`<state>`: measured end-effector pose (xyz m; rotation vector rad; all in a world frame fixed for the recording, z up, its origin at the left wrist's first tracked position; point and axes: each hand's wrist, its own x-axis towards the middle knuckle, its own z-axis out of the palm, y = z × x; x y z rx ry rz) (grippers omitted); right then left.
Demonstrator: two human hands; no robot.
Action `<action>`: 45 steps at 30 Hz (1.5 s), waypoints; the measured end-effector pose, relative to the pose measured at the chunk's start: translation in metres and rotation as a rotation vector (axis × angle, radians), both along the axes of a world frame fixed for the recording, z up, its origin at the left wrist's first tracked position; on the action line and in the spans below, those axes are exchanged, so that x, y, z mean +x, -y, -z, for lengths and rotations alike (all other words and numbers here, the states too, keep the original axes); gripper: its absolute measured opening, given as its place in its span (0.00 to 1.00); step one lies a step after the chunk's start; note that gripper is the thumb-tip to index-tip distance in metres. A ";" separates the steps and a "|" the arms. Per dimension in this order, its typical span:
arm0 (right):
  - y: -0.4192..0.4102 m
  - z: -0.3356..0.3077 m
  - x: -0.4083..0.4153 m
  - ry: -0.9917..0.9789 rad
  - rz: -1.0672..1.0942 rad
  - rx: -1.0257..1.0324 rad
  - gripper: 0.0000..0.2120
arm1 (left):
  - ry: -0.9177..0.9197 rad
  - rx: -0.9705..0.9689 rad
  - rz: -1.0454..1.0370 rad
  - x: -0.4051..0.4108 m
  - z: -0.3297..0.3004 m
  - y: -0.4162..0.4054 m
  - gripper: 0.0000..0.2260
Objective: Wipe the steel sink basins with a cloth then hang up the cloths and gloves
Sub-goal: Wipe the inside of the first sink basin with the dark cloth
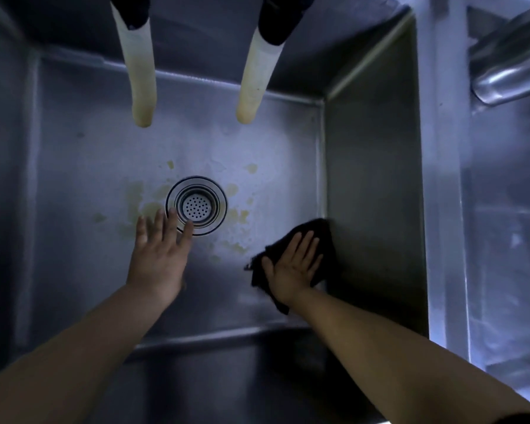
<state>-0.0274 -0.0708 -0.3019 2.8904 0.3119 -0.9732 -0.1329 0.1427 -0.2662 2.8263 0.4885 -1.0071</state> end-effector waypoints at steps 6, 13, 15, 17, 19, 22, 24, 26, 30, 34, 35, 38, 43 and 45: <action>-0.045 0.012 0.073 0.221 -0.028 0.129 0.43 | -0.026 0.010 0.027 0.007 0.000 -0.001 0.50; -0.103 0.014 0.171 0.338 -0.146 0.165 0.41 | -0.067 0.005 0.047 0.012 0.003 -0.002 0.50; -0.118 0.016 0.197 0.369 -0.196 0.151 0.40 | -0.067 0.000 0.048 0.011 0.004 -0.003 0.50; -0.129 0.017 0.215 0.386 -0.246 0.142 0.40 | -0.055 -0.010 0.040 0.011 0.006 -0.003 0.49; -0.132 0.019 0.223 0.397 -0.282 0.132 0.39 | -0.045 -0.020 0.025 0.010 0.007 -0.003 0.50; -0.128 0.019 0.215 0.416 -0.352 0.125 0.38 | -0.038 -0.021 0.017 0.009 0.007 -0.002 0.50; -0.120 0.017 0.196 0.417 -0.444 0.157 0.38 | -0.027 -0.019 0.014 0.009 0.008 -0.001 0.50; -0.109 0.014 0.167 0.398 -0.510 0.204 0.37 | -0.020 -0.024 0.008 0.007 0.007 -0.002 0.50; -0.075 0.008 0.092 0.324 -0.578 0.255 0.38 | -0.006 -0.025 0.005 0.004 0.005 -0.003 0.51; -0.031 0.004 0.015 0.259 -0.637 0.236 0.38 | 0.016 -0.049 -0.022 0.002 0.005 -0.003 0.50; -0.020 0.002 -0.003 0.244 -0.664 0.207 0.38 | 0.026 -0.054 -0.030 0.000 0.005 -0.003 0.51; 0.006 -0.003 -0.045 0.141 -0.704 0.149 0.41 | 0.061 -0.045 -0.043 -0.008 0.006 -0.006 0.54; -0.007 -0.003 -0.036 0.169 -0.688 0.122 0.49 | 0.124 0.020 -0.049 -0.019 0.005 -0.015 0.55; -0.034 0.001 -0.013 0.200 -0.612 0.178 0.46 | 0.119 0.066 -0.069 -0.024 0.007 -0.028 0.56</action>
